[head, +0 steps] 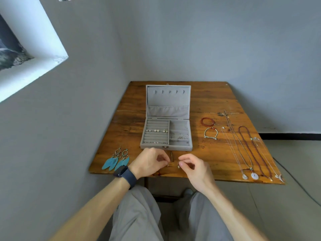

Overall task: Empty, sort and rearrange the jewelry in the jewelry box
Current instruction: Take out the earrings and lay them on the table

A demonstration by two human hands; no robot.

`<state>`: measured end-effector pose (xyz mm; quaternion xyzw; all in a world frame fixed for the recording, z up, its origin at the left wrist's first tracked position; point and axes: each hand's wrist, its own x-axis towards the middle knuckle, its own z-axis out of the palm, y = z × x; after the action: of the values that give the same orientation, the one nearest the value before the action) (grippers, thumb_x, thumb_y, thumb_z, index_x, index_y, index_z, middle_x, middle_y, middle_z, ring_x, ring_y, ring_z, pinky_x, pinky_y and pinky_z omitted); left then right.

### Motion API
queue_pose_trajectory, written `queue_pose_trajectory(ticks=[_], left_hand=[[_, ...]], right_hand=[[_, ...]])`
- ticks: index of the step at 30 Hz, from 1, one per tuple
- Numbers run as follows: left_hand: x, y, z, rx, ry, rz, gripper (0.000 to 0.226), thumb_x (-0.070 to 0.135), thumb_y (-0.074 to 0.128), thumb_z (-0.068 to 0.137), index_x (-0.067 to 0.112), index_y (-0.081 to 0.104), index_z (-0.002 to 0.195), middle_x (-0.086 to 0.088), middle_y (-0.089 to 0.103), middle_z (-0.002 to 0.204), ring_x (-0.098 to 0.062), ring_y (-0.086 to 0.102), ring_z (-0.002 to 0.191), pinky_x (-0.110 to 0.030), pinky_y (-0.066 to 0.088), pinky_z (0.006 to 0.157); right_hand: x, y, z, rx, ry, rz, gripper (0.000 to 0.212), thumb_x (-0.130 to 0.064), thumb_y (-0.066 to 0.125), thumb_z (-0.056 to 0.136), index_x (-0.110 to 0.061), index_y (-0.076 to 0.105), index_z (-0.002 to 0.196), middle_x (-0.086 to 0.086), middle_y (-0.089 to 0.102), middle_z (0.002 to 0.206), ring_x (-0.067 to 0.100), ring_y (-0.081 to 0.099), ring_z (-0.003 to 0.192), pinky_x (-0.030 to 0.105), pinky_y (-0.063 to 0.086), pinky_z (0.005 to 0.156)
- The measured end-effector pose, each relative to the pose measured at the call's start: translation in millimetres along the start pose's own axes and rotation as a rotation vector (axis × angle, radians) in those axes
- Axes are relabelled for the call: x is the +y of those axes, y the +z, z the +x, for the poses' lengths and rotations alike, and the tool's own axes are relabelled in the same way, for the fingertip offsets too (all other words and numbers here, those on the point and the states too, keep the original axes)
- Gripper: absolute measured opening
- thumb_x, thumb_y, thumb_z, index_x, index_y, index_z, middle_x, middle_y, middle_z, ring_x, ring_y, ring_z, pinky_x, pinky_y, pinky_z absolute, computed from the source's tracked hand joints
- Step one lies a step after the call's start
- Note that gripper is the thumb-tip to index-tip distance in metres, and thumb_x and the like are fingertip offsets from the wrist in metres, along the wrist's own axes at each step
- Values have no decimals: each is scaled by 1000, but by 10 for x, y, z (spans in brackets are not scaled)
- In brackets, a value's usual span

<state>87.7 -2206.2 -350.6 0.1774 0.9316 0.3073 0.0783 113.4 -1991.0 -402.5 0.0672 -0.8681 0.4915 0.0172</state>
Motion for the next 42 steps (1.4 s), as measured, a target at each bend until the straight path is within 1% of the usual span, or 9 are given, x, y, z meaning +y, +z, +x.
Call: queue_pose_trajectory(ticks=[2,6,8,13,20,24,29,34,42], left_hand=[[-2,56,20,18,-23,-7,11,26,68,92,28,75,100,14,71,96,1,64,87,-16,54,77],[-4,99,129,40,-77,-4,12,25,70,91,27,75,101,14,71,94,0,64,87,-14,52,77],[4,111,196,38,-103,-1,13,23,70,91,24,75,102,12,71,92,-3,65,86,-18,54,78],[23,165,309,38,-157,39,12,25,68,93,26,73,104,10,71,95,-5,64,87,-25,57,79],[52,185,364,93,-183,58,14,26,65,93,29,75,103,9,73,97,-8,66,90,-32,58,83],[53,206,369,113,-190,62,16,26,65,94,29,75,105,8,74,101,-9,66,93,-33,57,86],[56,239,359,141,-179,64,17,27,64,95,31,76,107,9,73,108,-9,65,100,-31,55,90],[61,273,336,180,-173,40,17,25,65,95,29,76,107,9,74,107,-8,65,101,-30,54,91],[94,305,327,205,-189,45,19,27,64,95,29,75,111,10,73,109,-7,65,103,-30,54,92]], right_hand=[[-22,26,-6,-5,-13,-37,12,-30,66,96,-39,68,103,-28,69,90,-15,61,94,-1,43,71],[-50,77,74,6,-8,-104,10,-27,67,95,-33,72,101,-22,70,91,-13,61,88,-1,42,69],[-60,88,137,10,4,-117,10,-27,66,95,-33,73,99,-23,70,88,-14,61,85,-1,42,67],[-50,104,258,-6,57,-209,10,-35,64,96,-38,72,100,-29,63,86,-5,61,82,10,46,64],[-25,128,342,40,101,-277,9,-44,63,94,-45,71,97,-23,67,96,2,61,87,23,49,61],[-21,153,361,77,121,-302,8,-47,62,93,-46,69,97,-22,67,96,4,58,85,21,42,57],[-23,185,366,118,120,-330,12,-51,61,93,-46,68,101,-22,69,98,5,61,84,20,42,57],[-23,193,366,135,110,-351,15,-51,61,93,-44,69,104,-21,70,98,3,57,80,18,37,53],[-21,191,347,147,105,-335,16,-47,63,93,-43,69,107,-20,70,99,7,66,88,18,39,54]])
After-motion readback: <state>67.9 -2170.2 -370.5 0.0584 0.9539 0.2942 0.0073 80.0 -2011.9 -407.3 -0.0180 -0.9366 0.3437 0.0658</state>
